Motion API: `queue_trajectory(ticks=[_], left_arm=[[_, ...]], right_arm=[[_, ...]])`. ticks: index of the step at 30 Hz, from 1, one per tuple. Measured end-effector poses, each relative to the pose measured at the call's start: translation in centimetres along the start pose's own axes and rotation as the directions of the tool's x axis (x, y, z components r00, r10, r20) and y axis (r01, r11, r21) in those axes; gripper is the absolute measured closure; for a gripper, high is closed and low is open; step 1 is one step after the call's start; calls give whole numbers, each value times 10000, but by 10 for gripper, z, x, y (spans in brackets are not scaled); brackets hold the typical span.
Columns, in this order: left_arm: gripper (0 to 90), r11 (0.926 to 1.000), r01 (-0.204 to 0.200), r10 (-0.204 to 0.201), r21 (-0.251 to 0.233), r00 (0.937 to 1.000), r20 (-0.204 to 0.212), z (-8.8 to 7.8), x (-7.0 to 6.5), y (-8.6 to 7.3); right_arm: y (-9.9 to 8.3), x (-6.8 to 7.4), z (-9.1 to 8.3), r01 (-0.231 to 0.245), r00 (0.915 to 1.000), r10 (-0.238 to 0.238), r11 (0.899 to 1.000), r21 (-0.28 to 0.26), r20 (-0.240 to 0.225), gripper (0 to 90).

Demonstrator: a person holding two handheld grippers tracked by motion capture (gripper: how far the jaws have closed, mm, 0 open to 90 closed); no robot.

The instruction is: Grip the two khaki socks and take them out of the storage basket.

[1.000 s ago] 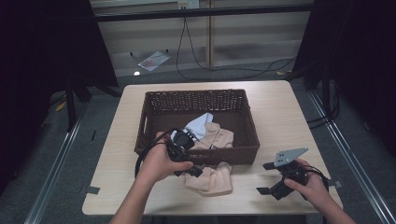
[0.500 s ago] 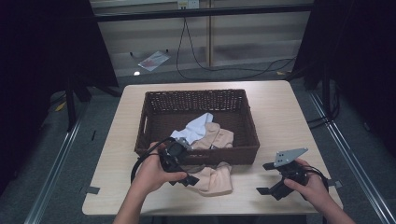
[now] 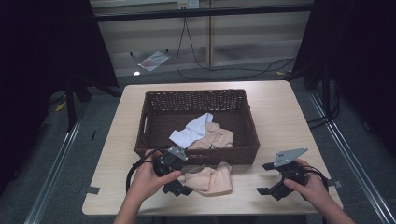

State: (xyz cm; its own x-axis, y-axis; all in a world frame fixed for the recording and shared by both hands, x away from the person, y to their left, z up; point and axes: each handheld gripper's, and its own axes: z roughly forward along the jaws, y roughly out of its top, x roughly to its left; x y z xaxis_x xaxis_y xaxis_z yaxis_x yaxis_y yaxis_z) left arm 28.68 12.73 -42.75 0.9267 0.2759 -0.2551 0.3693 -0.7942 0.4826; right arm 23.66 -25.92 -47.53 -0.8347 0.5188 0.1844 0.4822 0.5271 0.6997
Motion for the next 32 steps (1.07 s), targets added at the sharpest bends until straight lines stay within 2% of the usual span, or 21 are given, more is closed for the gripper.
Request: queue_trajectory(ticks=[8,9,10,15,19,21,23,32], left_arm=[[42,9996,-224,221,-193,9996,-160,12,5,-15],[42,9989,-427,425,-178,9990,-115,12,7,-16],[42,9993,-293,288,-231,9994,-214,14,7,-18],[43,9990,-405,406,-168,9991,82,18,10,-24],[43,9987,-252,258,-452,9996,141,19,13,-29],[43,9983,-360,368,-466,9992,161,19,13,-32],[44,9982,-472,472,-361,9989,10,20,12,-33],[42,9949,-763,795,-652,9957,479,23,8,-26]], right_arm=[[0,1,0,11,10000,-11,10000,-12,-39,51],[0,1,0,15,10000,-15,10000,-26,-26,51],[1,1,-1,-19,10000,19,10000,-33,-42,51],[0,0,-1,-13,10000,13,10000,-31,-35,51],[0,1,-1,41,10000,-41,10000,-38,-41,51],[0,0,-1,65,10000,-65,10000,-62,-53,51],[0,0,-1,57,10000,-58,10000,-42,-37,51],[0,1,0,64,9999,-64,10000,-22,-80,51]])
